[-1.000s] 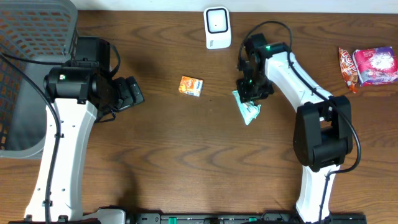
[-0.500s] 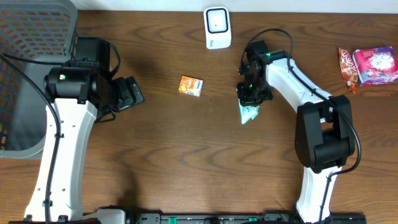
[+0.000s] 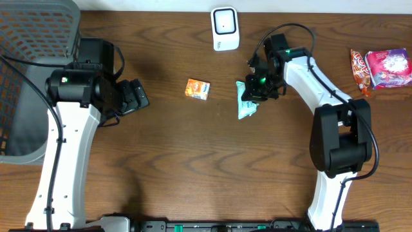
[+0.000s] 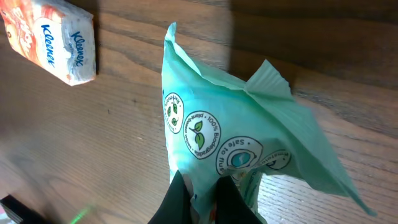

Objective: Scan the item barcode
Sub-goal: 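Regrasp the mint-green pouch with the right gripper and lift it, then carry the mint-green pouch to the scanner, barcode facing it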

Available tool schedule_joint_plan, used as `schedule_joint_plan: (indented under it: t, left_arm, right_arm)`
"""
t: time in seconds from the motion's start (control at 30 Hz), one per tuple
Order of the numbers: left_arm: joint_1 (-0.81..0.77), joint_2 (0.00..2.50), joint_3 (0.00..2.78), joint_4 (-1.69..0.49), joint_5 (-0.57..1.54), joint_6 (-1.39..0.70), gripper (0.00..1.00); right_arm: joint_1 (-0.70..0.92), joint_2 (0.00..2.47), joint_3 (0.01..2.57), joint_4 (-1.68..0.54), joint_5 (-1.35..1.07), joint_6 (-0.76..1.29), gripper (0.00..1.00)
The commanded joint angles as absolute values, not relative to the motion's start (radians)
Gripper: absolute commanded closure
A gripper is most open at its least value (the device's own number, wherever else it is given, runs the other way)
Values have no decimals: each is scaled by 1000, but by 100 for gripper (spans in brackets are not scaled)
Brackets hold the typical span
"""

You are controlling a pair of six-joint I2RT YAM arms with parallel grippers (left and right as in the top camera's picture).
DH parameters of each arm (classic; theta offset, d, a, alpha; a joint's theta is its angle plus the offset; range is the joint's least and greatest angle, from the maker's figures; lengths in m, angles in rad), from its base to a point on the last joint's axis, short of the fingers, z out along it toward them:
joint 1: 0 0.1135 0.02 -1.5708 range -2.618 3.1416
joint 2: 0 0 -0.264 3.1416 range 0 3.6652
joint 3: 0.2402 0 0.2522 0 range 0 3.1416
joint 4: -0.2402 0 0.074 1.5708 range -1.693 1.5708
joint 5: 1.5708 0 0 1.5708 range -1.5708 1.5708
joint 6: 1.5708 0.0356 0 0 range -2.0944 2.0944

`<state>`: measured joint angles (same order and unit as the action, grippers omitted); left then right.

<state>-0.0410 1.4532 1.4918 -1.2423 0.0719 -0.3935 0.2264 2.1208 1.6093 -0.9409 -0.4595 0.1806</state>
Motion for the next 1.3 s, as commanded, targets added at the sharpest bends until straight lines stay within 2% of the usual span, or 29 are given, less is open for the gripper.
schedule_joint_plan:
  t: [0.0,0.2,0.33,0.43,0.5,0.77,1.03,1.27]
  left_arm:
    - [-39,1460,1489,-1245,62,-402,2]
    - [-38,1460,1489,-1245,62,-402,2]
    - [-39,1460,1489,-1245,62,-402,2]
    - [-39,1460,1489,-1245,62,-402,2]
    - [-39,1460,1489,-1245,62,-402,2]
    - [-39,1460,1489,-1245,62,-402,2]
    - [-39,1460,1489,-1245,62,-402,2]
    - [-39,1460,1489,-1245,62,-402,2]
  right_arm:
    - [233,2117,1625,-954,-444,197,99]
    - [250,2117,1578,-954,-276,207,92]
    - [250,2117,1507,-900,-252,231,89]
    - [250,2117,1483,-886,-252,231,55]
    - [249,2117,1485,-886,-252,231,51]
    - [243,2115,1622,-1013,-252,231,59]
    - [243,2115,1738,-1107,-252,231,54]
    - [249,2115,1737,-1124,-252,231,64]
